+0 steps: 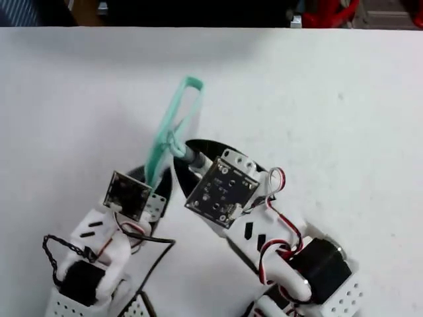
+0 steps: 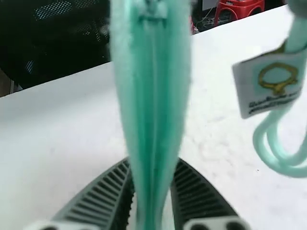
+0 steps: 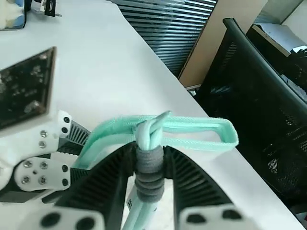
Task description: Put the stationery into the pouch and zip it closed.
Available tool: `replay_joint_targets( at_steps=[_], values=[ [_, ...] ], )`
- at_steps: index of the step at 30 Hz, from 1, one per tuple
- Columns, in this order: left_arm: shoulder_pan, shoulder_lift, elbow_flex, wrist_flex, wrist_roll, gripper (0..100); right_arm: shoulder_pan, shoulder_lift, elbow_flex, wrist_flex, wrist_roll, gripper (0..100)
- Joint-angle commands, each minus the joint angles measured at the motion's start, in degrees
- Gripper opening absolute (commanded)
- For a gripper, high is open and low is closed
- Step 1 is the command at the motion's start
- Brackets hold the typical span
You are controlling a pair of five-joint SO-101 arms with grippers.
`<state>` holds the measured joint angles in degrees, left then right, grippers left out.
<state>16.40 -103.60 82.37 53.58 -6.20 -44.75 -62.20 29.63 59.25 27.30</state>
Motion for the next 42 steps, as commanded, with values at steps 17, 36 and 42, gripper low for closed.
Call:
replay_joint_targets(
  at_steps=[17, 36, 42],
  values=[
    [-0.22, -0.92, -2.55, 0.44, 0.35, 2, 16.40, 28.09, -20.48, -11.12, 0.26, 1.8],
    [-0.04, -0.92, -0.18, -1.05, -3.16, 2, 30.90, 58.33, -50.90, -0.31, 0.26, 1.8],
    [-0.04, -0.92, -0.18, -1.14, -3.16, 2, 34.95, 65.45, -56.26, -0.13, 0.35, 1.8]
  ],
)
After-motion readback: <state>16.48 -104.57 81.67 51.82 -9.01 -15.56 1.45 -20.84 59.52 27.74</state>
